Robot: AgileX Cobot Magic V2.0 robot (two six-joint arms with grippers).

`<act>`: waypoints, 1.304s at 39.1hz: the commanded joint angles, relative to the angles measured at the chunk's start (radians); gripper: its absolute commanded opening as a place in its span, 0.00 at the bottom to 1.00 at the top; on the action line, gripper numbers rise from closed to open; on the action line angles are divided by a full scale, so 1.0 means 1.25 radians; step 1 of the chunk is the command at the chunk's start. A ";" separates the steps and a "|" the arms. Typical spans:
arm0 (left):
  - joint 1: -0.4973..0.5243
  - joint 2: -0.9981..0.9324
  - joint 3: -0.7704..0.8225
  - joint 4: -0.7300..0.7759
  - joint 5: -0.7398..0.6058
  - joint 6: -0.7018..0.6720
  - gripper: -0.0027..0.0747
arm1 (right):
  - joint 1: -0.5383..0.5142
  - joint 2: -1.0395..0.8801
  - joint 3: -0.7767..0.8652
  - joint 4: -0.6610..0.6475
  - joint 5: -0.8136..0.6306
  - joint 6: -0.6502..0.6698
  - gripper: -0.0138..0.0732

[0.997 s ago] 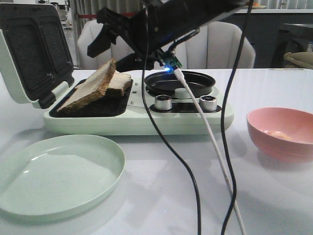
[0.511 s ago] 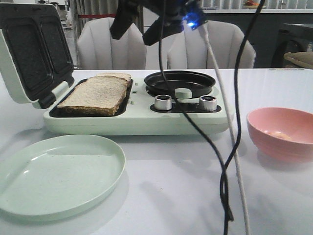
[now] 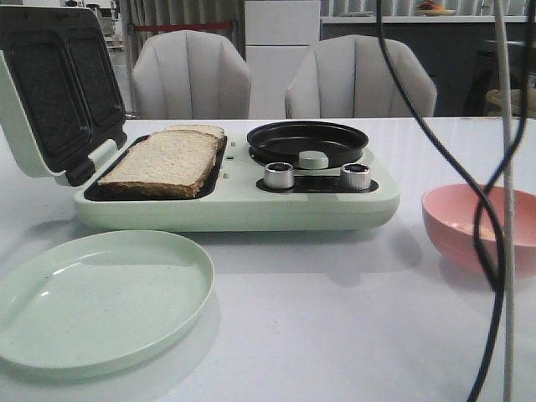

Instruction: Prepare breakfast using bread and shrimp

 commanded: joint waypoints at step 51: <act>-0.004 -0.011 0.012 0.022 -0.099 -0.002 0.28 | -0.002 -1.041 1.067 0.094 -0.571 0.004 0.79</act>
